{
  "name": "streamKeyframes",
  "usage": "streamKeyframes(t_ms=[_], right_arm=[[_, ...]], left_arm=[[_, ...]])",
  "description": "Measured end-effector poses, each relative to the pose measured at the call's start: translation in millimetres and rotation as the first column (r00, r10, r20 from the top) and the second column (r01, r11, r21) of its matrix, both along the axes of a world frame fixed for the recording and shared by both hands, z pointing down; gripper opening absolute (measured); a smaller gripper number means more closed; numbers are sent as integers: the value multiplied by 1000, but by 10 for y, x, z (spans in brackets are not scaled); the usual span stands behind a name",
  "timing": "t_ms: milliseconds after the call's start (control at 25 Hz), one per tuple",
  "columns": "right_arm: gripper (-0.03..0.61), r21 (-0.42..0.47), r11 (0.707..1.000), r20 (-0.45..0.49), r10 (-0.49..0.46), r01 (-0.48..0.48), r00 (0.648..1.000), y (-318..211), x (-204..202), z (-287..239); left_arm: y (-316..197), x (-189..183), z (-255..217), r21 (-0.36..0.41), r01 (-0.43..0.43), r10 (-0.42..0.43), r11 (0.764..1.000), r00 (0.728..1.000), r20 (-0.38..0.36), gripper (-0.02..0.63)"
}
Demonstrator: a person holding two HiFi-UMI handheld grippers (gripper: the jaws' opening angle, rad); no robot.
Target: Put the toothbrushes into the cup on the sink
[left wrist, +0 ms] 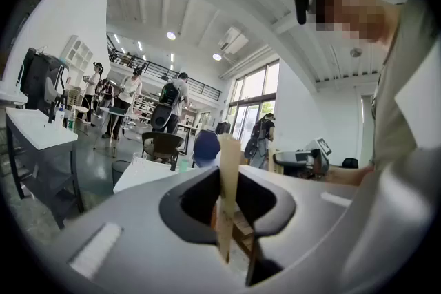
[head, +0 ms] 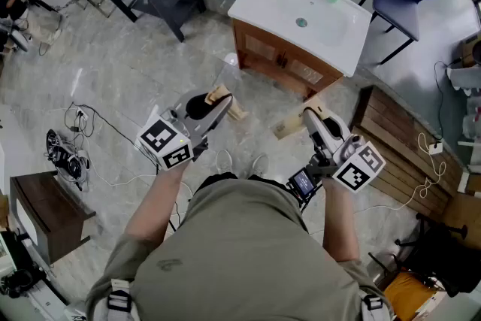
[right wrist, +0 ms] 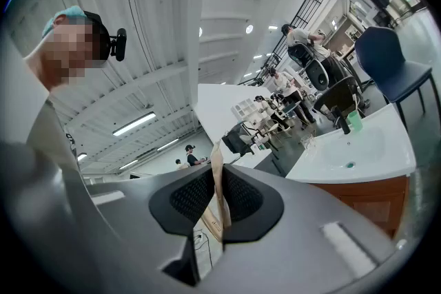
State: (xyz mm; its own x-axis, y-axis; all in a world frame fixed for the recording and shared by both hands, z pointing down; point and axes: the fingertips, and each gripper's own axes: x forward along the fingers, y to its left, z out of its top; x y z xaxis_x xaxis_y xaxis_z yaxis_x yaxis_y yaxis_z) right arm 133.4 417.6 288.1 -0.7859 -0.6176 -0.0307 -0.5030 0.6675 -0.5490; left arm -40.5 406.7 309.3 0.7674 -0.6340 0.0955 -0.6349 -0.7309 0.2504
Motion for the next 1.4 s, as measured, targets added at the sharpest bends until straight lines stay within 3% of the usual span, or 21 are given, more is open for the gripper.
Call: streamKeyframes(t_ms=[1400], right_arm=[[49, -47, 998, 40, -44, 46, 998, 75, 371, 249]], left_arm=[[254, 261, 152, -25, 65, -64, 998, 998, 26, 60]])
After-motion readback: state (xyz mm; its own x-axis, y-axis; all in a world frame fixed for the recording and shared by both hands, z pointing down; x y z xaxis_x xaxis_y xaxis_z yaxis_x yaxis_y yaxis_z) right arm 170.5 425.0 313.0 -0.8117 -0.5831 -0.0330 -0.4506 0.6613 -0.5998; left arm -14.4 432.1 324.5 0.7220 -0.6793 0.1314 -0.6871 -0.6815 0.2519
